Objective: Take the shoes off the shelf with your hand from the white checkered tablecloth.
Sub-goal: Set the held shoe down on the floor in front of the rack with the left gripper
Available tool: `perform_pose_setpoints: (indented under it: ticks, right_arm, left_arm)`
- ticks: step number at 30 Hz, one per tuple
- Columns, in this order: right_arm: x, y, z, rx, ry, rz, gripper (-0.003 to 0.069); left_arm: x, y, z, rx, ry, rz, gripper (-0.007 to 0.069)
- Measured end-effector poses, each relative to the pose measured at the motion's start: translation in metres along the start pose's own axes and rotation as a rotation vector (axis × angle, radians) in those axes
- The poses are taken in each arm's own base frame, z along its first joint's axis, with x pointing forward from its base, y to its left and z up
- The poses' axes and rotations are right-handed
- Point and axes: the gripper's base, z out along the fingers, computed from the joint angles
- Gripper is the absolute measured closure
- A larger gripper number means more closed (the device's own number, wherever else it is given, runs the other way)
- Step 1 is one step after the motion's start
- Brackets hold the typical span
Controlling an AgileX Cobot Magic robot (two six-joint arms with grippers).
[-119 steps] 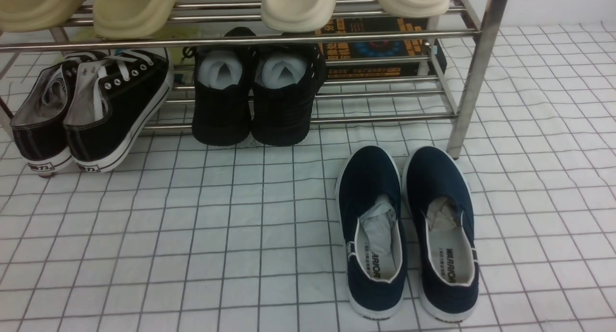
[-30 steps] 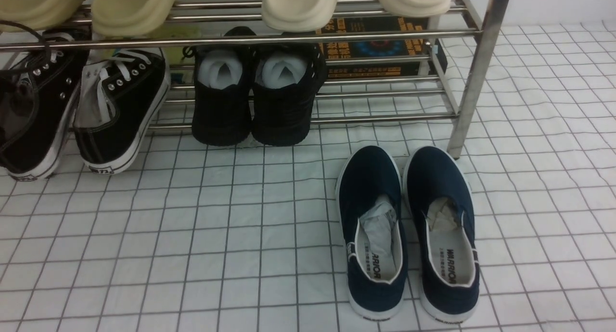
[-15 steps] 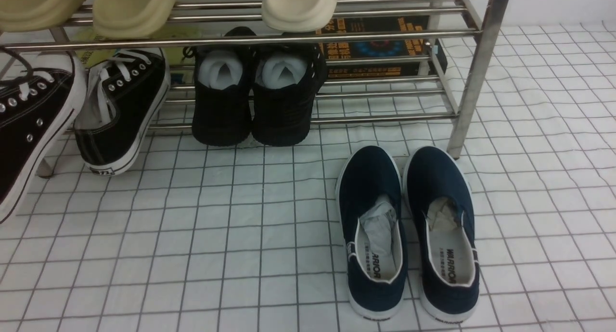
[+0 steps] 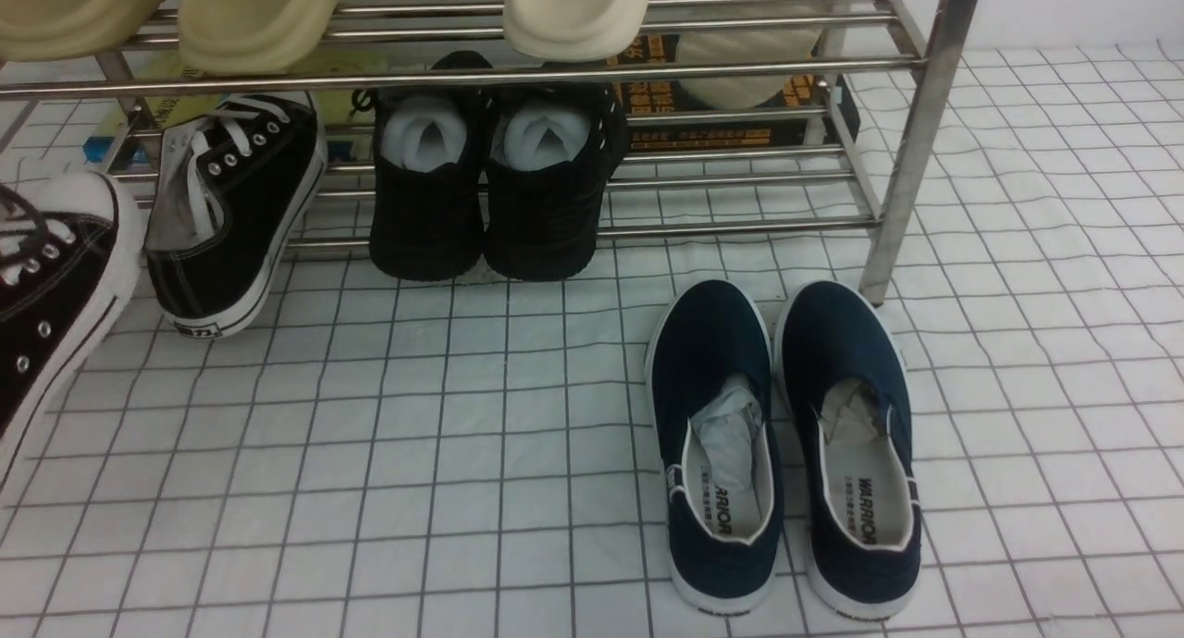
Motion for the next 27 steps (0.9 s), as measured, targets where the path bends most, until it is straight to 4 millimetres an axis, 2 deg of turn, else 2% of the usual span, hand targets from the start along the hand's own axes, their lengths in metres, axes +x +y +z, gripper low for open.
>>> perform_pose_setpoints:
  ticks: [4, 10, 17, 20, 26, 27]
  right_arm:
    - [0.000, 0.000, 0.000, 0.000, 0.000, 0.000, 0.0420]
    - [0.000, 0.000, 0.000, 0.000, 0.000, 0.000, 0.0420]
    - [0.000, 0.000, 0.000, 0.000, 0.000, 0.000, 0.0420]
    - [0.000, 0.000, 0.000, 0.000, 0.000, 0.000, 0.0420]
    - [0.000, 0.000, 0.000, 0.000, 0.000, 0.000, 0.0420]
    - [0.000, 0.000, 0.000, 0.000, 0.000, 0.000, 0.0420]
  left_arm:
    - [0.013, 0.009, 0.021, -0.060, 0.038, -0.068, 0.0578]
    - [0.025, 0.012, 0.044, -0.039, 0.040, -0.078, 0.0578]
    - [0.027, 0.011, 0.052, -0.014, 0.027, -0.086, 0.0566]
    - [0.026, 0.009, 0.056, -0.010, 0.033, -0.082, 0.0516]
    - [0.028, 0.003, 0.064, -0.011, 0.059, -0.008, 0.0325]
    - [0.027, 0.003, 0.064, -0.010, 0.058, -0.004, 0.0318]
